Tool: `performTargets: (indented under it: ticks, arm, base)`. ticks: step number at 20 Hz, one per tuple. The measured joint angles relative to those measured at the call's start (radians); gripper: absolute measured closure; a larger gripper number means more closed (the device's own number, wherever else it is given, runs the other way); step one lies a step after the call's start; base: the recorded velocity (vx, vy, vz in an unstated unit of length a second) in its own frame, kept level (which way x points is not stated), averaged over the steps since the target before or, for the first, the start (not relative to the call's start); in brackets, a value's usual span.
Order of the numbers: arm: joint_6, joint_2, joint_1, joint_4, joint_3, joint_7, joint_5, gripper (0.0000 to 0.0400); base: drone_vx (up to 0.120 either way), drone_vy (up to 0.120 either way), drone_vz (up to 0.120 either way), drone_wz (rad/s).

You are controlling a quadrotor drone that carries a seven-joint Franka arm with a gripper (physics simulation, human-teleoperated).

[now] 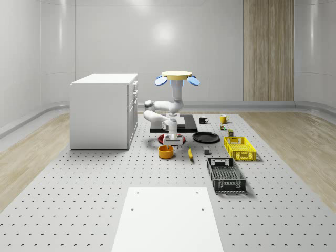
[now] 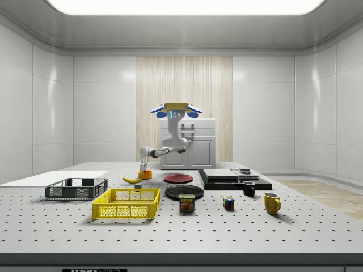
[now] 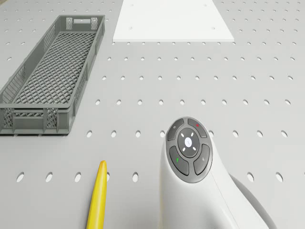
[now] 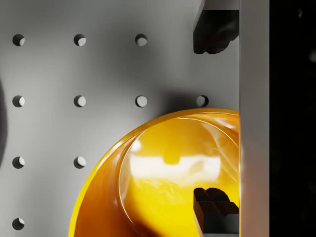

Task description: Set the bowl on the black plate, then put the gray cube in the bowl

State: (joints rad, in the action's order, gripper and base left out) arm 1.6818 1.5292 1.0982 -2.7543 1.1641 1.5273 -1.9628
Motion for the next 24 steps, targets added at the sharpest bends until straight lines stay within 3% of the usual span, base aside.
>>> performTargets:
  ticks: [9, 10, 11, 13, 15, 19, 24]
  arm:
    - [0.005, -0.005, 0.011, 0.010, -0.016, 0.005, -0.016, 0.0000]
    - [0.005, -0.005, 0.013, 0.010, -0.017, 0.006, -0.017, 0.0024]
    - [0.005, -0.006, 0.013, 0.010, -0.018, 0.007, -0.018, 0.0085]
    - [0.004, -0.007, 0.014, 0.010, -0.018, 0.008, -0.019, 0.0169]
    - [0.004, -0.007, 0.015, 0.010, -0.019, 0.009, -0.019, 0.0221]
    - [0.003, -0.008, 0.015, 0.010, -0.020, 0.009, -0.020, 0.0271]
    - [-0.002, -0.009, 0.013, 0.006, -0.011, 0.009, -0.012, 0.0292]
  base:
    - [0.000, 0.000, 0.000, 0.000]
    - [0.000, 0.000, 0.000, 0.000]
    - [0.000, 0.000, 0.000, 0.000]
    - [0.000, 0.000, 0.000, 0.000]
    - [0.000, 0.000, 0.000, 0.000]
    - [0.000, 0.000, 0.000, 0.000]
    - [0.000, 0.000, 0.000, 0.000]
